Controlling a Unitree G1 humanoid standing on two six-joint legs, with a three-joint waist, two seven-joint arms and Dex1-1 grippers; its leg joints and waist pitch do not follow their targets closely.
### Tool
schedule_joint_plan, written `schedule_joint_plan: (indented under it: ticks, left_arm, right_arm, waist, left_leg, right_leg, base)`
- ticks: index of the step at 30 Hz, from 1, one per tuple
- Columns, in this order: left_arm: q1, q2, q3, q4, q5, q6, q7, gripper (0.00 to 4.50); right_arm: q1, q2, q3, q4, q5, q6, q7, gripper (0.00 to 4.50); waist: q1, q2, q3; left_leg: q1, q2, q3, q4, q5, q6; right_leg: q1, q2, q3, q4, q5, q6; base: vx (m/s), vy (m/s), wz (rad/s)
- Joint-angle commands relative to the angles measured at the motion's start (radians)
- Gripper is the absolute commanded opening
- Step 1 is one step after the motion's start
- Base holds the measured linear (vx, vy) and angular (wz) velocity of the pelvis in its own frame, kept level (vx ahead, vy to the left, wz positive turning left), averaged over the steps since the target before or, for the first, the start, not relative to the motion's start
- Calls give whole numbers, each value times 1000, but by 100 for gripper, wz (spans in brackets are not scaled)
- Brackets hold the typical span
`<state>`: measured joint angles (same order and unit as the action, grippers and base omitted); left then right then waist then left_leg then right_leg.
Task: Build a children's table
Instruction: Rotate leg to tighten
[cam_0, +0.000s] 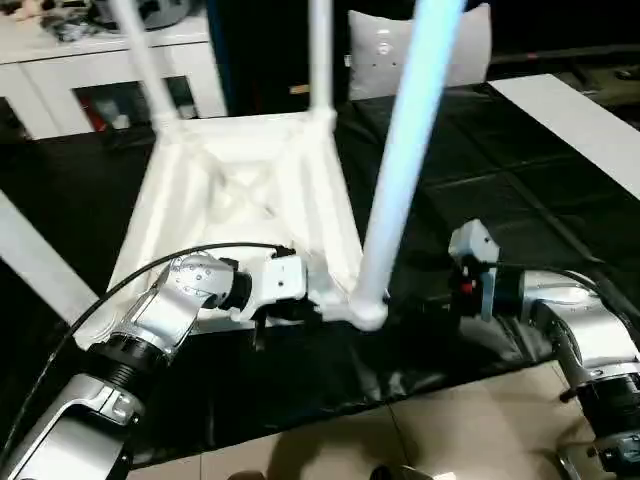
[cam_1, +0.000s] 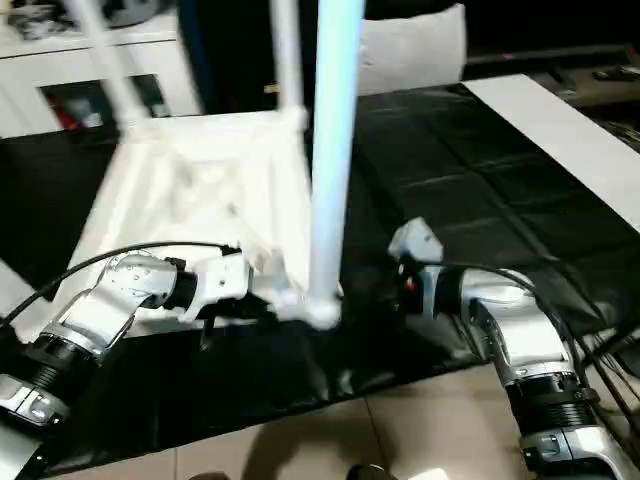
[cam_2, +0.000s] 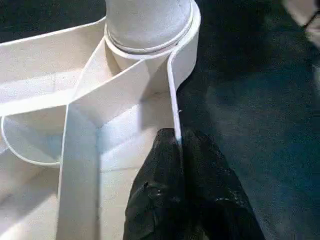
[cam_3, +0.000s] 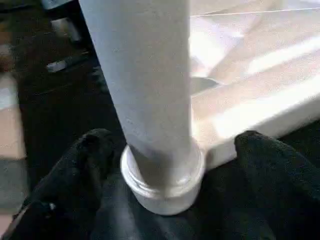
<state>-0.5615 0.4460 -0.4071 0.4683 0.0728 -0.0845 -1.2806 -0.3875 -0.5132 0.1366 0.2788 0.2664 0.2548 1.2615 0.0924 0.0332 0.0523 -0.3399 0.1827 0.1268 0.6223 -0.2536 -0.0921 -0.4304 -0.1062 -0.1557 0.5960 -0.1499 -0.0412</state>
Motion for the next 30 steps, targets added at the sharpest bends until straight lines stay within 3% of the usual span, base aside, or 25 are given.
schedule_joint_plan:
  ticks: [1,3,6,8,13,22,23,26,28,30]
  left_arm:
    - [11,9,-70,-3,23,-28,-69,0]
    - [10,14,-84,-5,24,-49,-98,0]
    - [9,14,-93,-6,23,-63,-120,0]
    - [7,10,-95,-7,20,-69,-130,0]
    - [6,0,-96,-15,13,-67,-141,0]
    - [16,4,-104,-16,18,-74,-145,0]
    - [25,2,-98,-22,9,-55,-146,0]
    - [39,-5,-82,-44,-6,5,-131,0]
    - [51,-23,-59,-69,-15,73,-80,0]
    - [56,-33,-50,-80,-15,101,-52,0]
  right_arm:
    - [-8,-14,19,-5,-5,-13,31,390]
    - [-12,-8,35,-2,0,-2,56,370]
    - [-16,-1,45,-1,6,3,75,345]
    - [-20,3,53,3,14,8,90,326]
    - [-38,19,65,21,26,17,112,289]
    - [-33,43,79,12,43,43,131,219]
    - [-24,49,78,1,50,50,128,214]
    - [-6,57,76,-26,51,66,103,208]
    - [10,72,78,-52,17,97,22,207]
    - [13,85,77,-58,0,102,-22,206]
  waist:
    - [1,-18,-81]
    - [3,-23,-81]
    - [7,-22,-80]
    - [9,-17,-82]
    - [15,-22,-83]
    - [17,-23,-84]
    - [16,-27,-84]
    - [15,-28,-83]
    - [13,-29,-81]
    - [10,-30,-76]
  left_leg:
    - [-19,39,12,-61,80,157]
    - [-21,38,13,-62,78,152]
    - [-21,38,14,-64,56,132]
    - [-19,39,13,-65,50,121]
    - [-19,40,20,-67,38,107]
    - [-18,44,25,-67,41,97]
    - [-19,43,26,-68,39,95]
    - [-19,45,26,-69,39,89]
    - [-19,43,26,-71,33,81]
    - [-17,40,29,-74,-3,65]
  right_leg:
    - [84,-50,64,-56,-236,-154]
    - [86,-51,64,-58,-241,-152]
    - [87,-51,63,-63,-279,-132]
    - [86,-51,64,-63,-270,-136]
    - [88,-50,64,-61,-260,-144]
    - [87,-51,67,-56,-237,-147]
    - [87,-50,66,-56,-244,-142]
    - [88,-51,68,-55,-252,-137]
    - [88,-51,68,-58,-268,-130]
    - [87,-51,67,-69,-337,-104]
  base:
    - [0,0,0]
    - [0,0,0]
    - [0,0,0]
    - [0,0,0]
    - [0,0,0]
    - [0,0,0]
    - [0,0,0]
    - [0,0,0]
    - [0,0,0]
    - [0,0,0]
